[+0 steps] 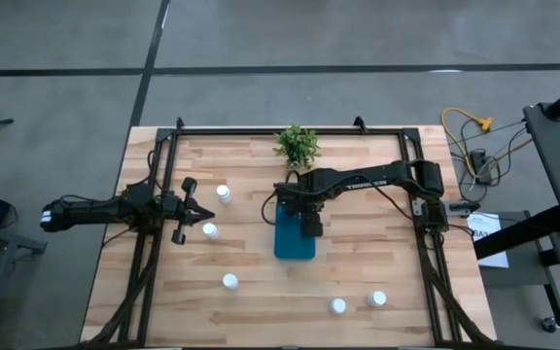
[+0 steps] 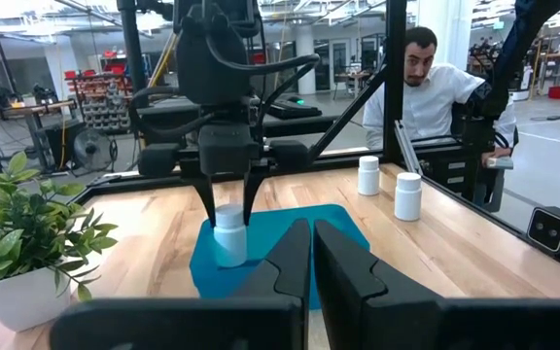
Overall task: Pick and place pill bottles into a basket
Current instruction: Put the white medicine bottle into the blue bin
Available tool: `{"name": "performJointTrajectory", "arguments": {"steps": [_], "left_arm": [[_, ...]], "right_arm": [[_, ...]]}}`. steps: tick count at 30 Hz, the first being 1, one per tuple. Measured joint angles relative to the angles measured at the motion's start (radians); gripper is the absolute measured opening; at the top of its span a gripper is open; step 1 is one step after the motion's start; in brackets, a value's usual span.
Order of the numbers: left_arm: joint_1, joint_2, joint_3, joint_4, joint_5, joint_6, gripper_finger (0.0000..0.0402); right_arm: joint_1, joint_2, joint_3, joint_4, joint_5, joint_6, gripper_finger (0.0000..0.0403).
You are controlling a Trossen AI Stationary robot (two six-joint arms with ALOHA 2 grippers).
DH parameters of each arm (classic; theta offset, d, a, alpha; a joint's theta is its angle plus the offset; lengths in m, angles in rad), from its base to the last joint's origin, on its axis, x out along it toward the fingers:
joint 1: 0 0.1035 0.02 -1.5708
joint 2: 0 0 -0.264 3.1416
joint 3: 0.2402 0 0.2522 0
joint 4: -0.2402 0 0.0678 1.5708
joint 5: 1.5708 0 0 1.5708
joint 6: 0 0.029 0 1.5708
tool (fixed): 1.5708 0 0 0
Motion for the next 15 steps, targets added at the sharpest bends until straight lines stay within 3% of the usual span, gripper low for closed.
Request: {"name": "performJointTrajectory", "arguments": {"steps": [9,15], "left_arm": [[0.0,0.0,0.0,0.0,0.0,0.0,0.0],[0.0,0.0,0.0,0.0,0.0,0.0,0.0]], "right_arm": [[0.0,0.0,0.0,0.002,0.022,0.006,0.0153],[0.001,0.0,0.0,0.002,0.03,0.017,0.0183]]}}
